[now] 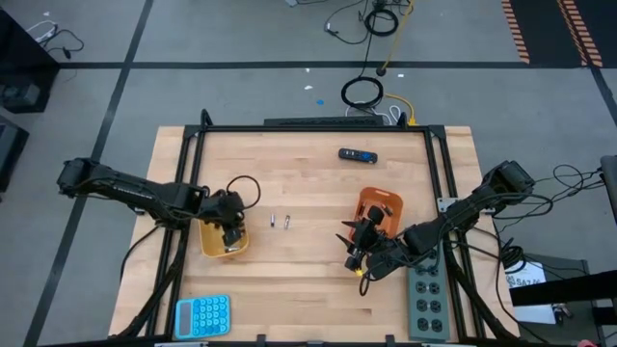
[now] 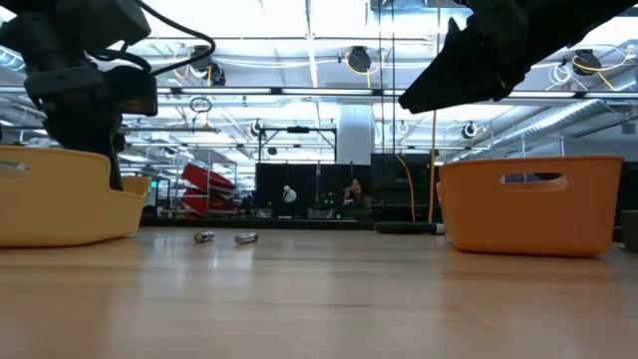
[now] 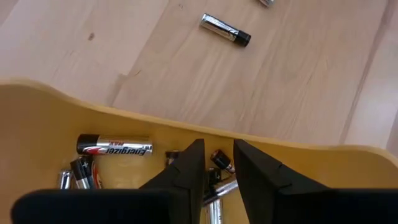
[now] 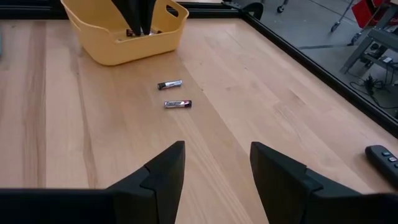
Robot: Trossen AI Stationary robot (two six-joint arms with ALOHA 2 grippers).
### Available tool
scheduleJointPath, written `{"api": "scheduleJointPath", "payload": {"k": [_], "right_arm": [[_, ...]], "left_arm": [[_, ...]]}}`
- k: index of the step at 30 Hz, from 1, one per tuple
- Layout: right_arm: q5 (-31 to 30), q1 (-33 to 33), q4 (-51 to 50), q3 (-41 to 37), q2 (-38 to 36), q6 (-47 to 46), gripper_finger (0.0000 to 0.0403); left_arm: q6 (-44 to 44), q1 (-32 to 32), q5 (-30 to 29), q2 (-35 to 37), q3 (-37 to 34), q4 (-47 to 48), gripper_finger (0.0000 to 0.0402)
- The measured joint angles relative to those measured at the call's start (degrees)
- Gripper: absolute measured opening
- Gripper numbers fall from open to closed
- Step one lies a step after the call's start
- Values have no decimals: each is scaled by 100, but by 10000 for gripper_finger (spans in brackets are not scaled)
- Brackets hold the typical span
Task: Sort batteries
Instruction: Put the silver battery into the yellow bin
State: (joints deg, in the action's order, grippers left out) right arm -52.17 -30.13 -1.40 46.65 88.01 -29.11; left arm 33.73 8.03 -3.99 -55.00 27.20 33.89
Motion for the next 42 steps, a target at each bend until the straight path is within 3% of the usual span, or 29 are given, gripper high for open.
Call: {"api": "scheduleJointPath", "payload": {"k": [9, 19, 25, 31, 42], "right_arm": [[1, 13, -4, 0, 0, -6, 173], [3, 13, -5, 0, 0, -4, 173], [3, 13, -5, 0, 0, 20, 173], [4, 17, 11, 0, 0, 103, 173], [5, 15, 34, 0, 0, 217, 173]], "left_arm": [[-301, -2, -496, 0, 4, -363, 95], [215, -8, -515, -15, 4, -117, 95], [1356, -257, -1219, -15, 7, 16, 95], [2006, -421, -1226, -51, 9, 4, 96], [1796, -739, -1111, -805, 37, -149, 96]]}}
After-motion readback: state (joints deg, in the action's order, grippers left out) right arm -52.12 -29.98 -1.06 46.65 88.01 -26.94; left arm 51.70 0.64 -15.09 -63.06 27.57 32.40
